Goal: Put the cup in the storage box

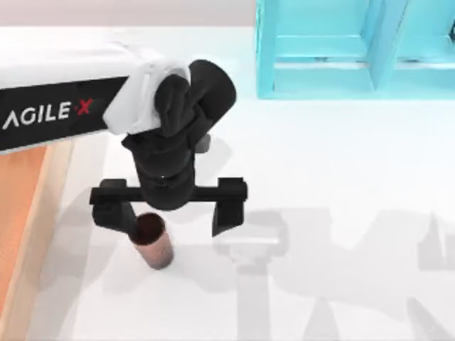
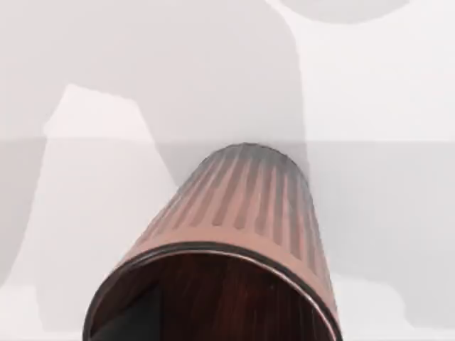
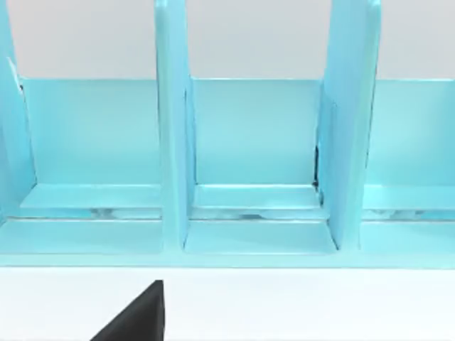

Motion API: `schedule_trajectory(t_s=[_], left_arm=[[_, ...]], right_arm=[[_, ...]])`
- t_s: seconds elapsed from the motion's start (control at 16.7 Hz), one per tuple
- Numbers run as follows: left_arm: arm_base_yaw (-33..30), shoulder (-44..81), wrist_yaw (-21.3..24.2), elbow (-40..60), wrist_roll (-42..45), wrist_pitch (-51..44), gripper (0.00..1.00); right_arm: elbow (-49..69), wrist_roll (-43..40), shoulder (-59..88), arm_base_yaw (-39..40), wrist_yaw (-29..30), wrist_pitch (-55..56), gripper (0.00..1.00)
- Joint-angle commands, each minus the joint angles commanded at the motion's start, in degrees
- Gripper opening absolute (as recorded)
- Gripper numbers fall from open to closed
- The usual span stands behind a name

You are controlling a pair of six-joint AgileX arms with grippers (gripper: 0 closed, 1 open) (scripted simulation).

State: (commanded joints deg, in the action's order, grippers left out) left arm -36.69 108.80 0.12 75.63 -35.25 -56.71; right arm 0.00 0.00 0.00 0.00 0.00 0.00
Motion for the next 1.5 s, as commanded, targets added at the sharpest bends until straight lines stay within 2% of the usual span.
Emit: schedule_trajectory(t_s=[0.18, 0.42, 1.2, 1.5], left_arm=[[0.0, 1.0, 0.0, -3.1, 0.0, 3.9, 1.00], [0.0, 1.0, 0.0, -3.2, 0.0, 4.0, 1.00], [0.0, 1.0, 0.0, -3.2, 0.0, 4.0, 0.02], [0.0, 1.0, 0.0, -3.2, 0.0, 4.0, 0.00]], right_arm=[[0.0, 0.0, 0.0, 0.0, 0.0, 0.0, 1.00], [0.0, 0.0, 0.0, 0.0, 0.0, 0.0, 1.00], [0.0, 0.0, 0.0, 0.0, 0.0, 0.0, 1.00], [0.0, 0.0, 0.0, 0.0, 0.0, 0.0, 1.00]])
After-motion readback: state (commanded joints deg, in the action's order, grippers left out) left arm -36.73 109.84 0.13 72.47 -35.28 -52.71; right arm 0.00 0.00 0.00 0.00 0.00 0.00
